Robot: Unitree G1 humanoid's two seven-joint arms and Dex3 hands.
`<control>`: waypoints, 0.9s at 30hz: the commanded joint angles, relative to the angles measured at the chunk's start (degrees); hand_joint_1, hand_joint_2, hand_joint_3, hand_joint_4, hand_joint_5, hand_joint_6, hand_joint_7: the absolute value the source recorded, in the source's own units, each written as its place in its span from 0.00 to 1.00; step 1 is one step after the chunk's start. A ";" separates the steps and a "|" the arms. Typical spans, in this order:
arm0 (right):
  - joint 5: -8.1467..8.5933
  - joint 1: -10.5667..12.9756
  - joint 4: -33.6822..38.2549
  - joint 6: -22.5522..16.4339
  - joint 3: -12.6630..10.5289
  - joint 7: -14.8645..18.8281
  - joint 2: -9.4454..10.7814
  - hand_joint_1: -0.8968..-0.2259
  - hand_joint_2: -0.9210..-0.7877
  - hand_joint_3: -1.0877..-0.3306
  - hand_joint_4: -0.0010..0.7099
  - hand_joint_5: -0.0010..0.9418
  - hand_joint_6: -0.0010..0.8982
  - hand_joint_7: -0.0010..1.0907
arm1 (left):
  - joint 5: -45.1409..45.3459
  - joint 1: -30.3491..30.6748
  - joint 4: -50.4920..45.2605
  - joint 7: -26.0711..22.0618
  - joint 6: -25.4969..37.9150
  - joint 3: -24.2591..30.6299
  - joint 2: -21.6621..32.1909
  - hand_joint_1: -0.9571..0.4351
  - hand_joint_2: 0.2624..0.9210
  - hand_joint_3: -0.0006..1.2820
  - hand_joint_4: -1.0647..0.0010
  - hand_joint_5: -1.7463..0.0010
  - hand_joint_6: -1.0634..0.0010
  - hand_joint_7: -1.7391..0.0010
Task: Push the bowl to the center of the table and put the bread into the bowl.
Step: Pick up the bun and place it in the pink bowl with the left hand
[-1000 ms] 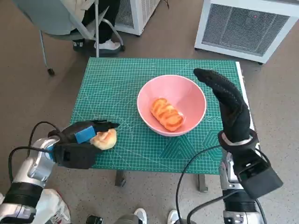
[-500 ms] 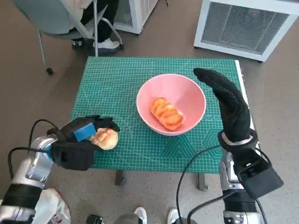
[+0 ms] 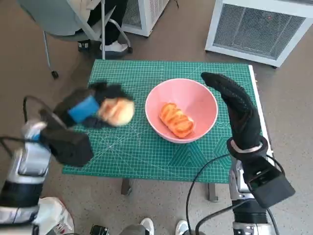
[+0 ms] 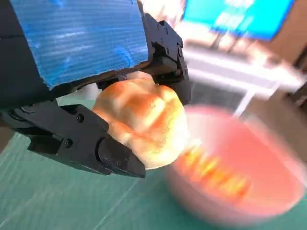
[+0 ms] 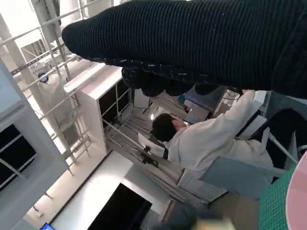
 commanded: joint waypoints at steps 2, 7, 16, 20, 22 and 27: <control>0.22 0.19 1.14 0.30 0.21 0.66 0.06 0.50 0.00 0.24 0.00 0.68 0.00 0.68 | 0.75 -6.28 1.64 1.70 -1.11 -2.97 -4.95 0.69 1.00 0.10 0.48 0.25 0.40 0.33; 0.24 0.16 1.16 0.24 0.21 0.68 0.06 0.50 0.00 0.24 0.00 0.69 0.00 0.68 | 1.50 -12.00 7.33 1.70 -3.08 -5.71 -8.47 0.69 1.00 0.09 0.45 0.32 0.41 0.27; 0.11 0.36 1.38 -0.33 0.05 0.70 -0.07 0.51 0.00 0.23 0.00 0.69 0.00 0.68 | 1.64 -20.00 22.76 2.19 -6.89 -9.10 -14.56 0.69 1.00 0.09 0.45 0.34 0.42 0.25; -0.11 0.61 1.07 -0.52 -0.04 0.50 -0.18 0.52 0.00 0.23 0.00 0.69 0.00 0.68 | 1.31 -21.84 29.39 1.20 -6.83 -10.06 -16.75 0.69 1.00 0.17 0.54 0.24 0.55 0.21; -0.12 0.65 1.05 -0.61 -0.09 0.46 -0.22 0.52 0.00 0.23 0.00 0.69 0.00 0.68 | 1.80 -22.32 30.98 0.48 -5.83 -10.78 -17.22 0.67 0.97 0.20 0.64 0.28 0.66 0.24; 0.37 0.70 1.06 -0.63 -0.27 0.58 -0.26 0.51 0.00 0.23 0.00 0.69 0.00 0.68 | 2.52 -22.57 30.74 -2.26 -1.92 -12.44 -18.03 0.57 0.94 0.08 0.78 0.83 0.85 0.58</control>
